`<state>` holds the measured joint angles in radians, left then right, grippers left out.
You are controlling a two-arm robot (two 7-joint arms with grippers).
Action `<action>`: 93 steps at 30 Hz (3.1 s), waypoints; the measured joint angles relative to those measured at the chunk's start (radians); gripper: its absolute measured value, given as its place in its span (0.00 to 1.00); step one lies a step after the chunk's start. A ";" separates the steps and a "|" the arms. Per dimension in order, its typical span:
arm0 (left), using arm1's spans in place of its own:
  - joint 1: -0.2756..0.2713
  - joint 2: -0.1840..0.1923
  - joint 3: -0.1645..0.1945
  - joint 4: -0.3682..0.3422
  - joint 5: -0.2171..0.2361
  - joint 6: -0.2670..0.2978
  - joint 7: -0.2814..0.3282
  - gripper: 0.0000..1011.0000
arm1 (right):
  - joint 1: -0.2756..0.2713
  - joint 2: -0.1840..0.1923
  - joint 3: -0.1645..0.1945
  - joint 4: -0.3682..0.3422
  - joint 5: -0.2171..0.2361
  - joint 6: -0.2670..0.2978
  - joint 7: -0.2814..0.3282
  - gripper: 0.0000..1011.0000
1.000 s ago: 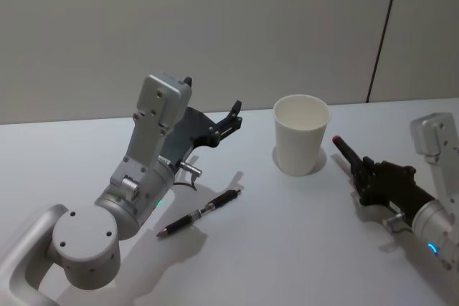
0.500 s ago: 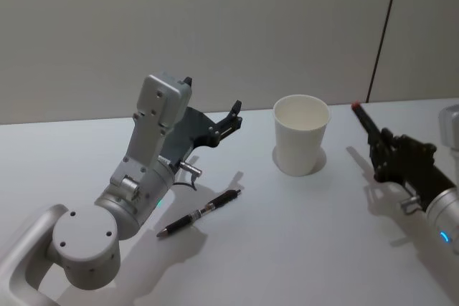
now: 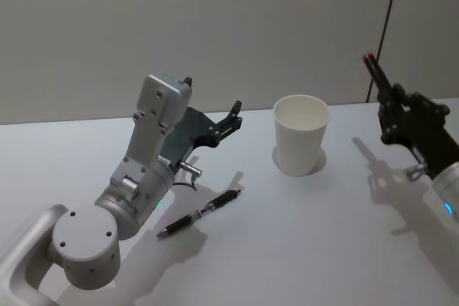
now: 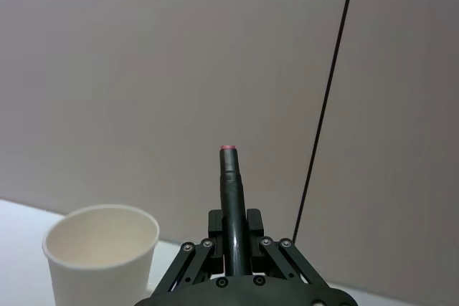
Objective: Place the pen into the pen holder.
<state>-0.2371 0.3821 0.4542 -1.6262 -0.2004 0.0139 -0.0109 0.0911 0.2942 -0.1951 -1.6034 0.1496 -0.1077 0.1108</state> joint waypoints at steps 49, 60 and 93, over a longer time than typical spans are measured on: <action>0.000 0.000 0.000 0.000 0.000 0.000 0.000 0.99 | 0.343 -0.209 -0.099 0.460 -0.162 -0.319 0.105 0.18; 0.000 0.000 0.000 0.000 0.000 0.000 0.000 0.99 | 0.388 -0.236 -0.115 0.560 -0.193 -0.386 0.108 0.18; 0.000 0.000 0.000 0.000 0.000 0.000 0.000 0.99 | 0.427 -0.267 -0.139 0.682 -0.237 -0.450 0.097 0.50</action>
<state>-0.2371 0.3821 0.4542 -1.6262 -0.2004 0.0139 -0.0109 0.5178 0.0275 -0.3339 -0.9213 -0.0876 -0.5572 0.2077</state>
